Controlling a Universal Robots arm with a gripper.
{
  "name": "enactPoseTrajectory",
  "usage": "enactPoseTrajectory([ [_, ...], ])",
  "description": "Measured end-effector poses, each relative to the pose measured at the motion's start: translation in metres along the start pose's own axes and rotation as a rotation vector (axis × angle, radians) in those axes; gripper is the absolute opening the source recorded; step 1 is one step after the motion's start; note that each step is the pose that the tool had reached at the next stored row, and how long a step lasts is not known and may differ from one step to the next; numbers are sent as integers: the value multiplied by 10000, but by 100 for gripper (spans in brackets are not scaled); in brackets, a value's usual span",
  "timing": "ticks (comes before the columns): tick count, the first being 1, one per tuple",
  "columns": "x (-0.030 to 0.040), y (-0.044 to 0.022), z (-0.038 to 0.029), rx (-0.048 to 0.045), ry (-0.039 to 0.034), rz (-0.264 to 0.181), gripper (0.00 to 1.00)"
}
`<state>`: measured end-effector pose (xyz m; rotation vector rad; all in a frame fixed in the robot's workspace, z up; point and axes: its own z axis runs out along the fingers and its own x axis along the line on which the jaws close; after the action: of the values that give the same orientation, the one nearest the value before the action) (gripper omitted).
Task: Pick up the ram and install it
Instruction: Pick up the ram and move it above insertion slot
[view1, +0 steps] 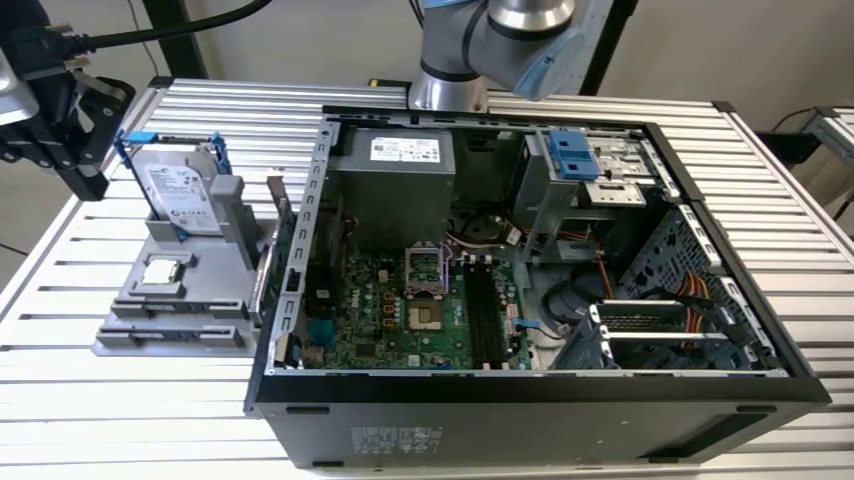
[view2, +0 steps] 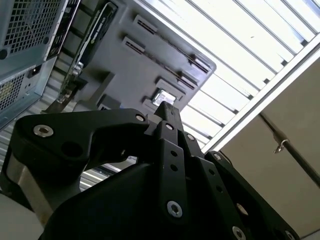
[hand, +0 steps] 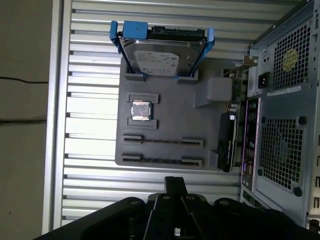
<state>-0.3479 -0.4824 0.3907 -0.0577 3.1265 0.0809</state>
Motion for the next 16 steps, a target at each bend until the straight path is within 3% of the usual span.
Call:
enactPoseTrajectory([
  [16,0,0,0,-3,82,4,0],
])
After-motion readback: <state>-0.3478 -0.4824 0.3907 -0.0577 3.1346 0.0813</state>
